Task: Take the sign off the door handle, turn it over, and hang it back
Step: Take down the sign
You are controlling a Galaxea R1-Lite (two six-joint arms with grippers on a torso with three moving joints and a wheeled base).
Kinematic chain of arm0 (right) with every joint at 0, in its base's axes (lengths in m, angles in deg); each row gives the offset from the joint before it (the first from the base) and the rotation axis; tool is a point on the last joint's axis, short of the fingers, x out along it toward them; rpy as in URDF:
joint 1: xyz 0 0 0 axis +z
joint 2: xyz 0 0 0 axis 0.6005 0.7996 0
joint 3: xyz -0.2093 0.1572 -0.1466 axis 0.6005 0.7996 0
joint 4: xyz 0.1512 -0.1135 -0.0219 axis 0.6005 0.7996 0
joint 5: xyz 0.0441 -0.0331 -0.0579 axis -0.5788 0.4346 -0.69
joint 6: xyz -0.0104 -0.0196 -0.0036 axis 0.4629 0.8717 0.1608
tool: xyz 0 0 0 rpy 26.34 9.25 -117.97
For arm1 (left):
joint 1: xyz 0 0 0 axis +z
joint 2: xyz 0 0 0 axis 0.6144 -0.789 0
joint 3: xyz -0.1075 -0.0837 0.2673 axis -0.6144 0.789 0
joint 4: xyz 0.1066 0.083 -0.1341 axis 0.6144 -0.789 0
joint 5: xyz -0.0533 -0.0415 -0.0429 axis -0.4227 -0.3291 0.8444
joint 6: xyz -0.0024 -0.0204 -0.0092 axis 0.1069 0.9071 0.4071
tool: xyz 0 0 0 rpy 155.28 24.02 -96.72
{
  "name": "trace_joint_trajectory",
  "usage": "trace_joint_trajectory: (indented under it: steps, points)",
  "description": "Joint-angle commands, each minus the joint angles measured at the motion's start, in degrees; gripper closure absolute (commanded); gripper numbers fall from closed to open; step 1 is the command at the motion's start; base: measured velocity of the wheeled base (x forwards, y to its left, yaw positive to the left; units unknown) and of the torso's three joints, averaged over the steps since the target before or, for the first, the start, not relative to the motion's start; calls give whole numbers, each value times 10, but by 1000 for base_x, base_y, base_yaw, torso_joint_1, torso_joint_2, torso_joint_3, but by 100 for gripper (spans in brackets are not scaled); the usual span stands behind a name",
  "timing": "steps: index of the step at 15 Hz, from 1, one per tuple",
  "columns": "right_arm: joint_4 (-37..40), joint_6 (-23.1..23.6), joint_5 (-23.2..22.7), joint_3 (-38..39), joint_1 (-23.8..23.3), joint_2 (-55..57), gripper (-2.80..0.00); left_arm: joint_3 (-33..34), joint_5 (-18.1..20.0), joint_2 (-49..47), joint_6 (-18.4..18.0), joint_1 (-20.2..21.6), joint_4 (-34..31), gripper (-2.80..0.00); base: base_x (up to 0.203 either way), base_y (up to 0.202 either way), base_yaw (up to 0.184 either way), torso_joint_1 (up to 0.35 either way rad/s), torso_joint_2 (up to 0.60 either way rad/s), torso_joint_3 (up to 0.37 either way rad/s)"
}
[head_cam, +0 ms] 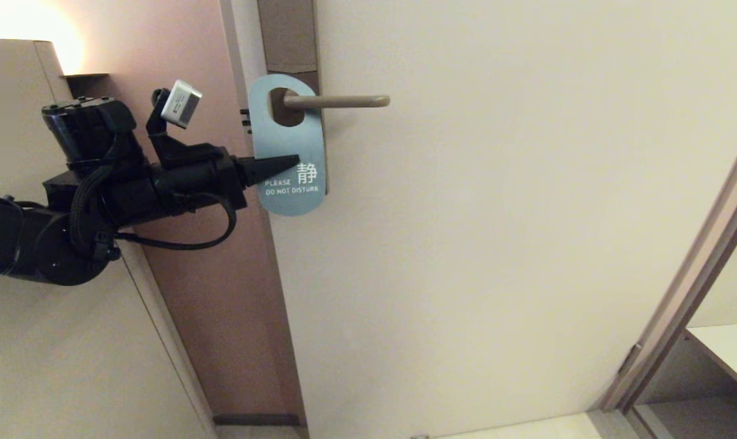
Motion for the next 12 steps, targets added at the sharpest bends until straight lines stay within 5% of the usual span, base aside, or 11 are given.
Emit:
trace_joint_trajectory:
  steps: [1, 12]
  points:
    - [0, 0, 0, 0, 0, 1, 0, 1, -7, 5, 0, -3, 3, 0, 0, 0, 0, 0, 0, 0]
    - [0, 1, 0, 0, 0, 1, 0, 2, -92, 25, -29, -61, -9, 0, 0, 0, 0, 0, 0, 0]
